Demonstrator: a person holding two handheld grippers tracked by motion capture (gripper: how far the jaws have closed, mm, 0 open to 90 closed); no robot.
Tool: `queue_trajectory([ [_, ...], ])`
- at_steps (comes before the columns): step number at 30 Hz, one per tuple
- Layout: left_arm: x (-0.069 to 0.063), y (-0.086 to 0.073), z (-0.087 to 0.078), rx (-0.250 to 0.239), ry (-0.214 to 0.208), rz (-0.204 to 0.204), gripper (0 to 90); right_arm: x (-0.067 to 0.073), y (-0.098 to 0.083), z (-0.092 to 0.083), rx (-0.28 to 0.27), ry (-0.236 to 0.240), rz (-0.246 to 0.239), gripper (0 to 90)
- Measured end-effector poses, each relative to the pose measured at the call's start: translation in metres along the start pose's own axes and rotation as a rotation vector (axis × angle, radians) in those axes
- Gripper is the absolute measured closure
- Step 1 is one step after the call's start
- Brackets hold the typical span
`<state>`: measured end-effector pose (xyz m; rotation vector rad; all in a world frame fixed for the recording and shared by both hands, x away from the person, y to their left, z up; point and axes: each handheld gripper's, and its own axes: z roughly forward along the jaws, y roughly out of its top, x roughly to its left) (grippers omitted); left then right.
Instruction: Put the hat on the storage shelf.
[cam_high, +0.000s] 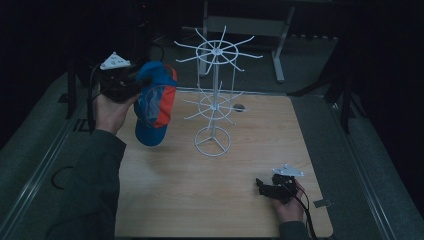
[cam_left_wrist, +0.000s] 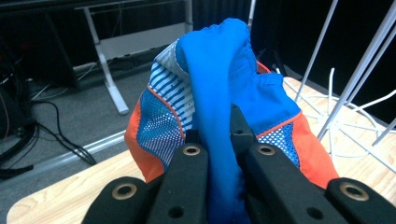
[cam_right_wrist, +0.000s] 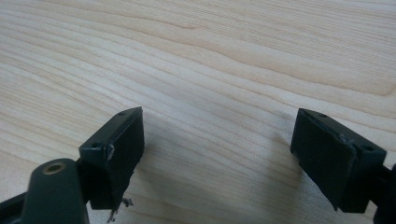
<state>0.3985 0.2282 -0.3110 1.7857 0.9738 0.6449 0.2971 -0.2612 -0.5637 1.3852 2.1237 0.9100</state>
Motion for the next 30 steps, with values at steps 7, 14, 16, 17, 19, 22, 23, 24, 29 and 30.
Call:
queue_trajectory([
  [7,-0.001,0.007,-0.007,-0.024,-0.014,0.013,89.3,0.000,0.000,0.000,0.001,0.000,0.002,17.3],
  [14,-0.001,0.015,-0.016,-0.067,-0.051,0.020,89.3,0.000,0.000,0.000,0.001,0.000,0.002,17.3],
  [16,-0.002,0.017,-0.019,-0.081,-0.059,0.025,89.3,0.000,0.000,0.000,0.000,0.000,0.002,17.3],
  [17,-0.001,0.017,-0.021,-0.090,-0.066,0.023,89.3,0.000,0.000,0.000,0.001,0.000,0.002,17.3],
  [19,-0.001,0.019,-0.023,-0.102,-0.073,0.018,89.3,0.000,0.000,0.000,0.000,0.000,0.002,17.3],
  [22,0.000,0.020,-0.027,-0.115,-0.082,0.018,89.3,0.000,0.000,0.000,0.001,0.000,0.002,17.3],
  [23,0.000,0.021,-0.028,-0.119,-0.083,0.019,89.3,0.000,0.000,0.000,0.001,0.000,0.002,17.3],
  [24,0.000,0.022,-0.030,-0.122,-0.084,0.021,89.3,0.000,0.000,0.000,0.001,0.000,0.002,17.3],
  [29,-0.002,0.025,-0.034,-0.137,-0.083,0.035,89.3,0.000,0.000,0.000,0.001,0.000,0.001,17.3],
  [30,-0.003,0.025,-0.035,-0.138,-0.084,0.038,89.3,0.000,0.000,0.000,0.002,0.000,0.001,17.3],
])
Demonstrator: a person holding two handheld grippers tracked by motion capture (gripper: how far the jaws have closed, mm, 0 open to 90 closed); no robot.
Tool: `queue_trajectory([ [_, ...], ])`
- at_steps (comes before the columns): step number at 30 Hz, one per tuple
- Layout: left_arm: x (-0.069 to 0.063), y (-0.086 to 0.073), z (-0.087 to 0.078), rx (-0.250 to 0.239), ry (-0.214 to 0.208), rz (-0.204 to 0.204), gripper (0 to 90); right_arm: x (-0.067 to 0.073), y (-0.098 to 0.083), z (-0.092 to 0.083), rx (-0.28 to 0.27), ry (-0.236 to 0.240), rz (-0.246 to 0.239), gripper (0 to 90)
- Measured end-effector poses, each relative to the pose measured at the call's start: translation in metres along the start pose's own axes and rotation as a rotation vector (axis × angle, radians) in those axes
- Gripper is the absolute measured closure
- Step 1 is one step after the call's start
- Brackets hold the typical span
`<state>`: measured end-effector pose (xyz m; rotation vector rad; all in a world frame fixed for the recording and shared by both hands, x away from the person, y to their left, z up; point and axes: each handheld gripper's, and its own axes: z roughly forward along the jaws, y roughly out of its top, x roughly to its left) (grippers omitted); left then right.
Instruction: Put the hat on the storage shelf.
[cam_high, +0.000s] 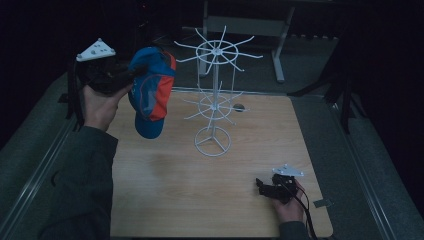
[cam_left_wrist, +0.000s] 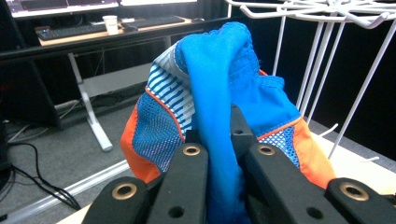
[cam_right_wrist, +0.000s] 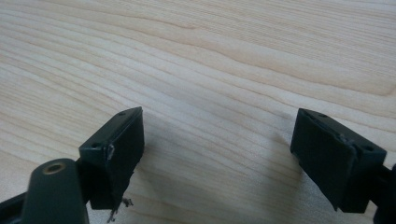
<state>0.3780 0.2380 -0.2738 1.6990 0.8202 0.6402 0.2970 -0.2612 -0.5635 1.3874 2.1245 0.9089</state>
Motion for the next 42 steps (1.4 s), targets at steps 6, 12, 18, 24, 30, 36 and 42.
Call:
queue_trajectory([
  [6,-0.001,0.003,-0.004,-0.012,-0.011,0.009,89.3,0.000,0.000,0.000,0.000,0.000,0.000,17.3],
  [12,-0.003,0.004,-0.009,-0.029,-0.029,0.010,89.3,0.000,0.000,0.000,0.000,0.000,0.000,17.3],
  [18,-0.006,0.005,-0.013,-0.034,-0.043,0.020,89.3,0.000,0.000,0.000,0.000,0.000,0.000,17.3],
  [24,-0.008,0.007,-0.015,-0.039,-0.053,0.027,89.3,0.000,0.000,0.000,0.000,0.000,0.000,17.3],
  [30,-0.009,0.008,-0.019,-0.049,-0.073,0.027,89.3,0.000,0.000,0.000,0.000,0.000,0.000,17.3],
  [36,-0.009,0.008,-0.022,-0.063,-0.089,0.025,89.3,0.000,0.000,0.000,0.000,0.000,-0.001,17.3],
  [42,-0.009,0.009,-0.025,-0.078,-0.101,0.018,89.3,0.000,0.000,0.000,0.000,0.000,-0.001,17.3],
])
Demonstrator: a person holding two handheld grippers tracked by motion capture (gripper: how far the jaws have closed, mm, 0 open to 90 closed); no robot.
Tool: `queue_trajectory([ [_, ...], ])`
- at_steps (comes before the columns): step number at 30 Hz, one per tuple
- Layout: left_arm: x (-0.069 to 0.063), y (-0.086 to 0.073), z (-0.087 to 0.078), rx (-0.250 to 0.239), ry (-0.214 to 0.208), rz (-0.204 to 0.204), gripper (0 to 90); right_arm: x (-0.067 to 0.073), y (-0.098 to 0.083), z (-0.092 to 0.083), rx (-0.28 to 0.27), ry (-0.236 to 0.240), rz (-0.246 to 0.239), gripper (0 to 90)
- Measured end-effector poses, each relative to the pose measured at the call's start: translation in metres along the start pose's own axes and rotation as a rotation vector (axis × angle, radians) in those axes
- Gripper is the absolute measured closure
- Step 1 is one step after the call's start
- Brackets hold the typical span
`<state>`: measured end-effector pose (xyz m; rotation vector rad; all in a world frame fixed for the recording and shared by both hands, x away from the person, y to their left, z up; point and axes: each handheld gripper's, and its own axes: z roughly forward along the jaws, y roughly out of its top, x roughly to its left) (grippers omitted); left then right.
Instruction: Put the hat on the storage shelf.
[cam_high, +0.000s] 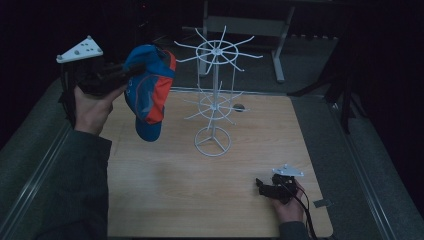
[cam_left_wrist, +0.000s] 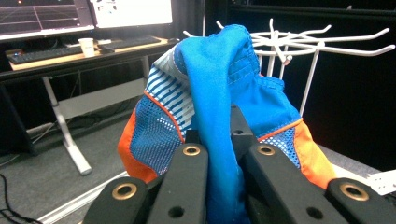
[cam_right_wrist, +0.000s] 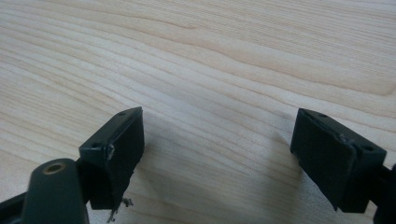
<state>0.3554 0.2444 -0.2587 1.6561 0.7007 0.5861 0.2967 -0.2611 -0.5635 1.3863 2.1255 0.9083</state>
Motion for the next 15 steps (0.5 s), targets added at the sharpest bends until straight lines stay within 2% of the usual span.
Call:
queue_trajectory([
  [15,-0.0026,0.0046,-0.0040,-0.013,-0.011,0.006,89.3,-0.0001,0.0000,0.0000,0.000,0.000,-0.001,17.3],
])
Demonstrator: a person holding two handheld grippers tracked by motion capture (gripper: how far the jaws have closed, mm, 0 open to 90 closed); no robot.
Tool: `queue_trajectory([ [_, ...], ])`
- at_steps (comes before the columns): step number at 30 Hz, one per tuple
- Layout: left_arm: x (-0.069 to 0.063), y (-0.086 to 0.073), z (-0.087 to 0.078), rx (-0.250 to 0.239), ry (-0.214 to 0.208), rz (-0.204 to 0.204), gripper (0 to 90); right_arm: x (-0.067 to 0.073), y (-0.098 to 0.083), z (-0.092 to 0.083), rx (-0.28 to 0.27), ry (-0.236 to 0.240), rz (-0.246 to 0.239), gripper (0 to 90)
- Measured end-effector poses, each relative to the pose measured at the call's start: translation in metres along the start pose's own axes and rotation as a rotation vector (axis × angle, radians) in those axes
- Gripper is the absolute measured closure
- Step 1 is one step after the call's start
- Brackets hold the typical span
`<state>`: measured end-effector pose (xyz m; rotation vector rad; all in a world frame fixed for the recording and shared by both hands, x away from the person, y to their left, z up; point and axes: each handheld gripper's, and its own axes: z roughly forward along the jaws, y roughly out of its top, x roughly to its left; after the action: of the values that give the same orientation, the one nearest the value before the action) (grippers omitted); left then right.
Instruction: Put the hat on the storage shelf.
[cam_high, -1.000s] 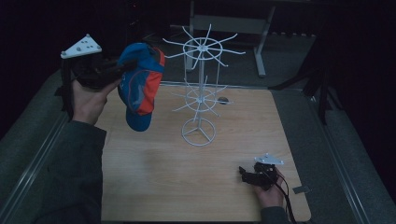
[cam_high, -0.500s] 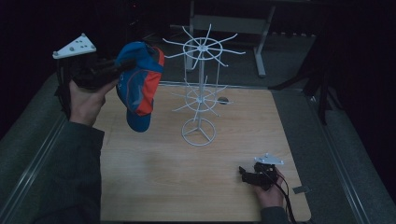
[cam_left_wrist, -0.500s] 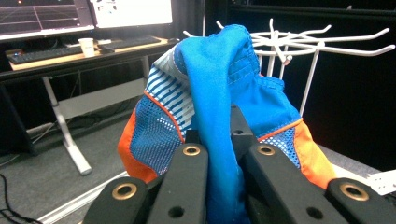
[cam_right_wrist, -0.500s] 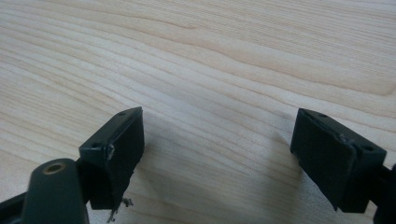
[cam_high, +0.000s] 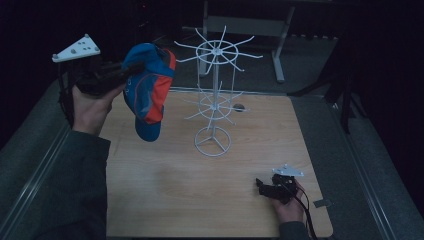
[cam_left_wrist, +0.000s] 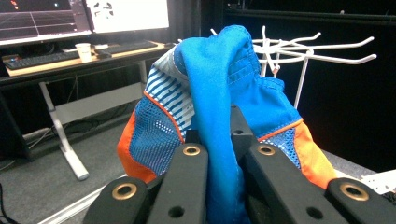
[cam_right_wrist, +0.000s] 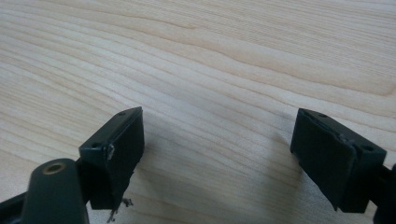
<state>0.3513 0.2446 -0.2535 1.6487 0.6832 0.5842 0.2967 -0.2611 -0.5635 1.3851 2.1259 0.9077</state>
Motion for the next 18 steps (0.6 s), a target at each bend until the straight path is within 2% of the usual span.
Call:
queue_trajectory([
  [6,-0.0002,0.0006,-0.0008,0.002,-0.010,0.000,89.3,0.0000,0.0000,0.0000,0.000,0.000,0.001,17.3],
  [18,0.0004,0.0014,-0.0055,-0.026,-0.030,-0.014,89.3,0.0001,0.0000,0.0000,0.001,0.001,0.002,17.3],
])
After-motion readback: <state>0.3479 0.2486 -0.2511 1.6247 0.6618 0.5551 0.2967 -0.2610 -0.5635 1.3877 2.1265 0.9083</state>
